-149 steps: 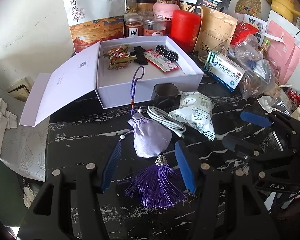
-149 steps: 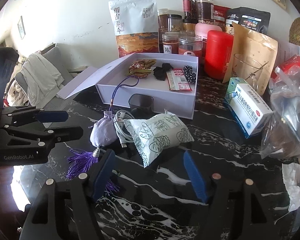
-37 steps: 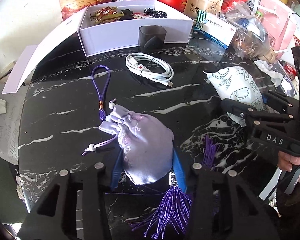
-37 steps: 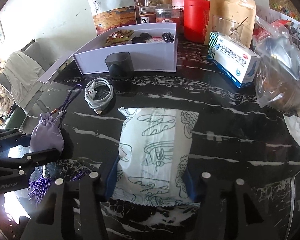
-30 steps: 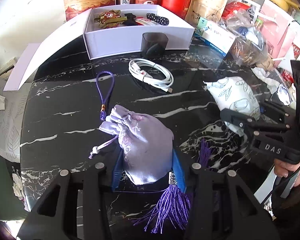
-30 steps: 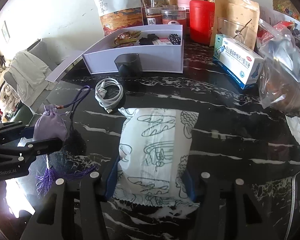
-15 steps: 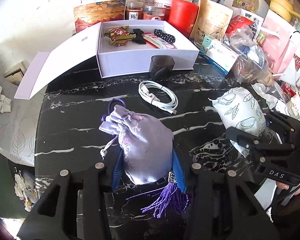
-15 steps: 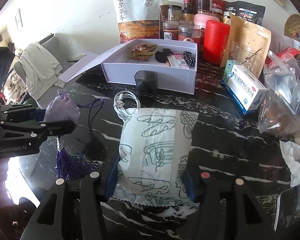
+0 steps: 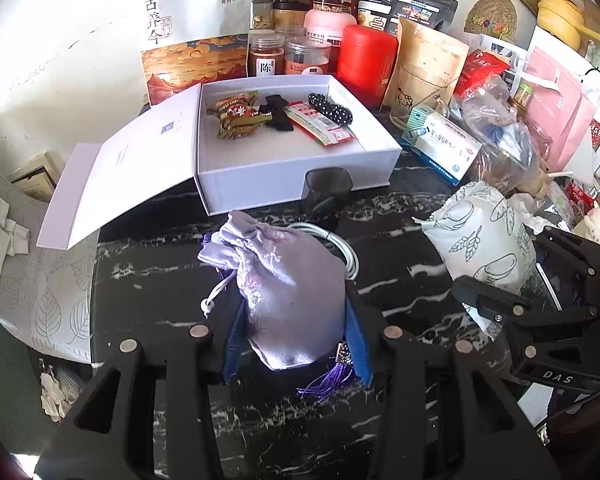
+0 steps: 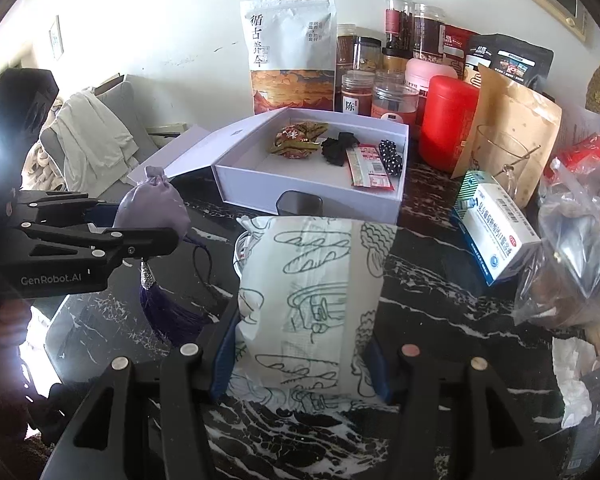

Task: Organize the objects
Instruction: 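Carry the pouch and white packet with both tools over the white box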

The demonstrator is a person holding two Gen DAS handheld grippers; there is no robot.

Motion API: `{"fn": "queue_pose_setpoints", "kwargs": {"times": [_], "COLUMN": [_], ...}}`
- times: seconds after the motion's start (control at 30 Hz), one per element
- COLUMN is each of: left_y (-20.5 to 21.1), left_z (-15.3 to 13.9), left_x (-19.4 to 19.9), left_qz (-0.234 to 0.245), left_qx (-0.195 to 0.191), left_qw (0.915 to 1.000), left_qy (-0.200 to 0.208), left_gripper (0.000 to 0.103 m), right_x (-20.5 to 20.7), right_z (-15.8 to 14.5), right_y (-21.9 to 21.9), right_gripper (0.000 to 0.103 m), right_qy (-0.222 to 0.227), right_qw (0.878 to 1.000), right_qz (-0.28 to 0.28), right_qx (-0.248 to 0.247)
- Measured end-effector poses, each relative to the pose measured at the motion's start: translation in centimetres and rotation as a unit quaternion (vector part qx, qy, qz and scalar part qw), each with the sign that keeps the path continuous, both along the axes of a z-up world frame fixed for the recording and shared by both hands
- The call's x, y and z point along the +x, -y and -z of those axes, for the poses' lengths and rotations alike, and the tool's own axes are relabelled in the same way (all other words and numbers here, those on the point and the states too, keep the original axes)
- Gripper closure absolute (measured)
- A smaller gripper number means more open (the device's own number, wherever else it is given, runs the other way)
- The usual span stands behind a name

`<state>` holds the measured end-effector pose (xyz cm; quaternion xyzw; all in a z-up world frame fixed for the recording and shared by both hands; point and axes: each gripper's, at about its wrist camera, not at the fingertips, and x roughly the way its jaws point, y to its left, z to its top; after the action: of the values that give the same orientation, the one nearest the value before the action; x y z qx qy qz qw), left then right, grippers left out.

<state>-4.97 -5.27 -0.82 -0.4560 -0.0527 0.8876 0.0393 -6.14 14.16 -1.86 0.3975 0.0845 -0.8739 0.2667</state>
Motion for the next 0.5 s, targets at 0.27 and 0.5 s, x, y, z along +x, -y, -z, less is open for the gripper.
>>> {"fn": "queue_pose_setpoints", "kwargs": {"times": [0.27, 0.5], "left_y": [0.1, 0.4], "left_z": [-1.2, -1.5], "left_x": [-3.5, -7.0], "left_qz": [0.007, 0.011], "left_qx": [-0.009, -0.003], "left_qw": [0.9999, 0.9999], "left_qy": [-0.005, -0.009], "left_gripper": [0.062, 0.061], "right_x": [-2.9, -5.9], "right_z": [-0.8, -0.9], "right_y": [0.2, 0.1], "right_gripper": [0.048, 0.048], "right_qy": [-0.003, -0.001], "right_qw": [1.000, 1.000], "right_qz": [-0.006, -0.005], "right_qx": [-0.014, -0.020]}}
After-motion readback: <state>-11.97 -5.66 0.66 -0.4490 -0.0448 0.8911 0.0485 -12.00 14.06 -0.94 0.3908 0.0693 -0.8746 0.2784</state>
